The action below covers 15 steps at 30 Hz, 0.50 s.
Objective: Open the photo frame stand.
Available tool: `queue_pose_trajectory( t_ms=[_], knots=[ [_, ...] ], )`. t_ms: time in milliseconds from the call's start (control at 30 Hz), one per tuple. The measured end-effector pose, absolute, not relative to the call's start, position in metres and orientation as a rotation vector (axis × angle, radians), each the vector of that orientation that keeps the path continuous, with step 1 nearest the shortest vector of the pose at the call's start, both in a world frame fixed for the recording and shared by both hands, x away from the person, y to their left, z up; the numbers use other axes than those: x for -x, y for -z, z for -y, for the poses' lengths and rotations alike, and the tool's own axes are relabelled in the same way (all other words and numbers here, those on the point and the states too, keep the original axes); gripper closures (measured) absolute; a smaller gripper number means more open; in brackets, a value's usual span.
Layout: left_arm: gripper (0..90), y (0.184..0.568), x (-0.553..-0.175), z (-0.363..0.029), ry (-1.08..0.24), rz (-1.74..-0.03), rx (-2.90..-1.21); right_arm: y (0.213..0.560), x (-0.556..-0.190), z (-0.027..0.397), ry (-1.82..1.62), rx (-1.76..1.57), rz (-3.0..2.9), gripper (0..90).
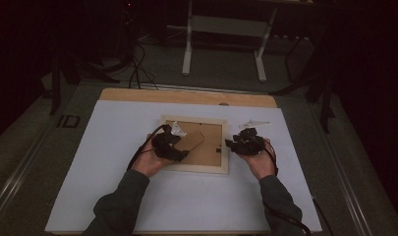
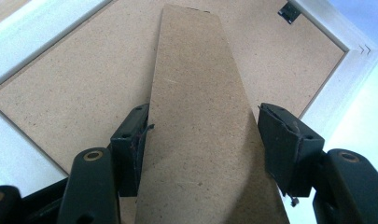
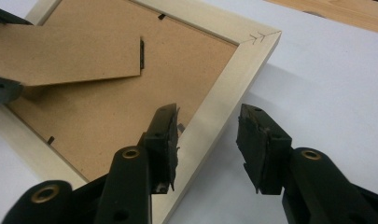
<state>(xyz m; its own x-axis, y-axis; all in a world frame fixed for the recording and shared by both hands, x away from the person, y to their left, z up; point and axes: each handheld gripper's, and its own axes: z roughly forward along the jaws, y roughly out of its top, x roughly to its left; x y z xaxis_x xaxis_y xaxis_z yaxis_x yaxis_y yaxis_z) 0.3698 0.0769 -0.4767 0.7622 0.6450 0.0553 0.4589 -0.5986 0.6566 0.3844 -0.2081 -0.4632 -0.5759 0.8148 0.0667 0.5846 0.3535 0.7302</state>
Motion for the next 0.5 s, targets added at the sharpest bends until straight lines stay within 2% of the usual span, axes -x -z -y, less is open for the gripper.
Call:
queue_pose_trajectory(
  t_ms=[200, 500],
  knots=[
    [39.5, 0.476, -0.366, -0.077, -0.413, -0.809, -2.316, 0.463, -0.391, 0.208, -1.039, -1.25, -2.329, 58.8],
    [39.5, 0.476, -0.36, -0.076, -0.453, -0.796, -2.308, 0.464, -0.403, 0.21, -1.03, -1.303, -2.353, 55.2]
  ],
)
